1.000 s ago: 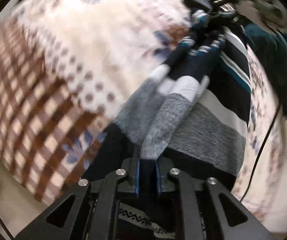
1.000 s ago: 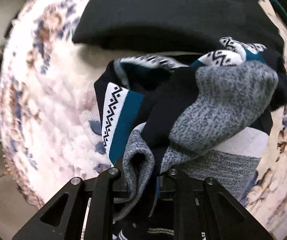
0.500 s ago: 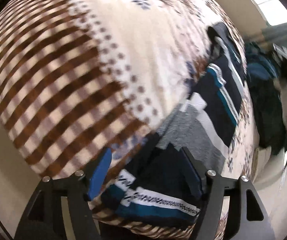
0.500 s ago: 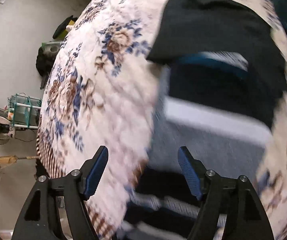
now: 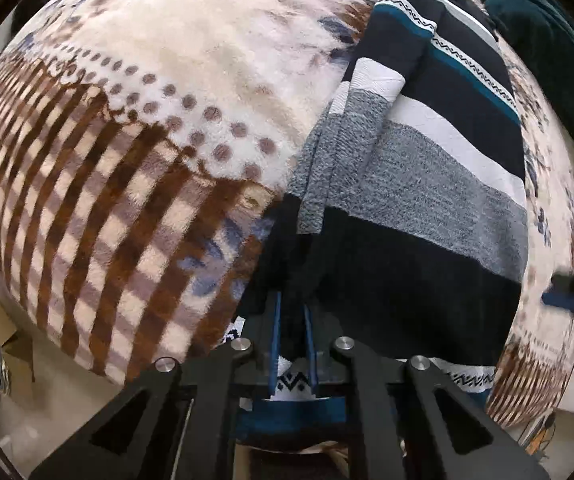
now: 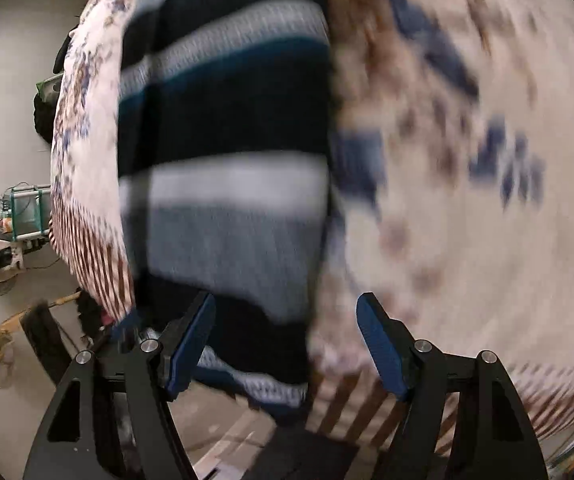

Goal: Fold small clothes

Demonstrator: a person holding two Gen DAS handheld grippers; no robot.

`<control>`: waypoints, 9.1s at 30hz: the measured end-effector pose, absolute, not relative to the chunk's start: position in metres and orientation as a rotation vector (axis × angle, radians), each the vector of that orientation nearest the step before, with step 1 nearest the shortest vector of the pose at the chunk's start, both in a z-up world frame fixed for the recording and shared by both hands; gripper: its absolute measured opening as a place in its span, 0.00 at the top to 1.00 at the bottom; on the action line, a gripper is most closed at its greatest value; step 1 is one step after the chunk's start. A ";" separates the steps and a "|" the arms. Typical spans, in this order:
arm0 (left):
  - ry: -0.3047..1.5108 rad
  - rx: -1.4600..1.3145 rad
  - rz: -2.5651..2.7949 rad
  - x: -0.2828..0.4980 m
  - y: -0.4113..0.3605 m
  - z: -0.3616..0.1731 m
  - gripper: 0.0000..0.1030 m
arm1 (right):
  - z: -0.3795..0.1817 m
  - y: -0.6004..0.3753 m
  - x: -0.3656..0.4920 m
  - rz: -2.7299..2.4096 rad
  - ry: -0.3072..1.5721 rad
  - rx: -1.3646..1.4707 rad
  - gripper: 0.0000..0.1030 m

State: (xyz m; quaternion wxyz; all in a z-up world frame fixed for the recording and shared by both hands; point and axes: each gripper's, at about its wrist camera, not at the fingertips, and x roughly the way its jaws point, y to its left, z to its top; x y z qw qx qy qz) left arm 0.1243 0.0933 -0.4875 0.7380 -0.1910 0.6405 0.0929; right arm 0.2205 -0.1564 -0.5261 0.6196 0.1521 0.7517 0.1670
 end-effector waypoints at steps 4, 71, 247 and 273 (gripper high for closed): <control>1.400 -0.525 0.222 0.106 0.131 -0.488 0.87 | -0.553 -0.165 0.165 0.348 1.773 0.404 0.27; 1.331 -0.438 -0.272 0.141 0.113 -0.512 0.91 | -0.631 -0.117 0.077 0.312 1.523 0.943 0.86; 1.331 -0.621 -0.401 0.113 0.158 -0.462 0.92 | -0.582 -0.067 0.073 0.477 1.540 1.018 0.88; 1.182 -0.797 -0.331 0.502 0.175 -0.435 0.86 | -0.468 -0.089 0.471 0.425 1.184 0.878 0.88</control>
